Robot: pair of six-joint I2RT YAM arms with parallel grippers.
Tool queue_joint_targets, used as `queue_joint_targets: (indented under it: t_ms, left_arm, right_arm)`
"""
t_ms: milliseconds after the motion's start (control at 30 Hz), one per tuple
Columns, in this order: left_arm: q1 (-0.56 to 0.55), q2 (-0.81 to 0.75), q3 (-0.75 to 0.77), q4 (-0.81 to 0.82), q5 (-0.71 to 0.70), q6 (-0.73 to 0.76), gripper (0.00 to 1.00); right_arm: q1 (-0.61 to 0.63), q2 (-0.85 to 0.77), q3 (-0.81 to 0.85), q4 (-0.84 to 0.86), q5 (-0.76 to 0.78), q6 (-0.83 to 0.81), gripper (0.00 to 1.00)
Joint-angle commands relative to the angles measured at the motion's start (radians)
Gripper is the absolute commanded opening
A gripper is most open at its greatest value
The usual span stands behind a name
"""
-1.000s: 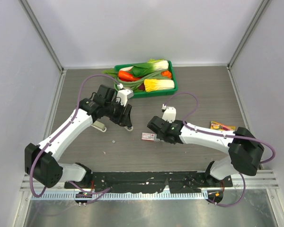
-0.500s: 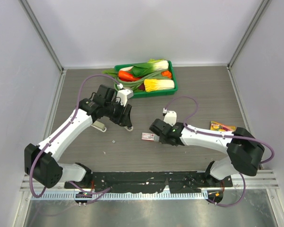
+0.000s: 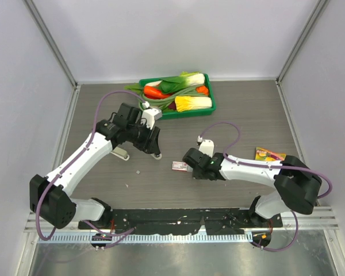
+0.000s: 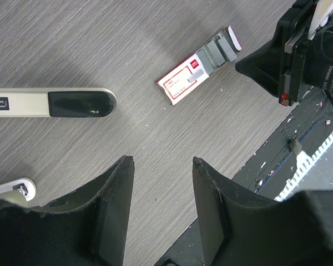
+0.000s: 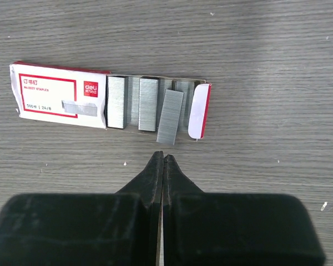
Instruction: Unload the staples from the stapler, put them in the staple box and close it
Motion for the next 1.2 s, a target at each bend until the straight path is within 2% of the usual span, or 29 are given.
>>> queue_joint_targets:
  t_ms: [0,567,733,933,1033,1167]
  left_arm:
    - [-0.006,-0.030,-0.001,0.016,0.012,0.007,0.50]
    - [-0.004,-0.042,-0.015,0.015,0.018,0.016,0.50]
    - [-0.004,-0.043,-0.016,0.012,0.020,0.021,0.49]
    - [-0.006,-0.031,-0.019,0.007,0.022,0.039,0.50]
    - [-0.007,-0.019,-0.032,0.010,0.014,0.074,0.50]
    - [-0.030,0.007,-0.065,0.039,-0.011,0.126,0.49]
  right_arm:
    - [-0.001,0.022,0.022,0.035,0.026,0.018,0.01]
    - [-0.064,0.032,0.034,0.044,0.051,-0.031,0.01]
    - [-0.064,0.022,0.020,0.067,-0.011,-0.043,0.01]
    - [-0.064,-0.108,0.011,0.027,-0.083,-0.077,0.10]
    - [-0.072,-0.174,0.046,-0.031,-0.061,-0.088,0.15]
    - [-0.163,-0.203,0.025,-0.056,-0.060,-0.100,0.23]
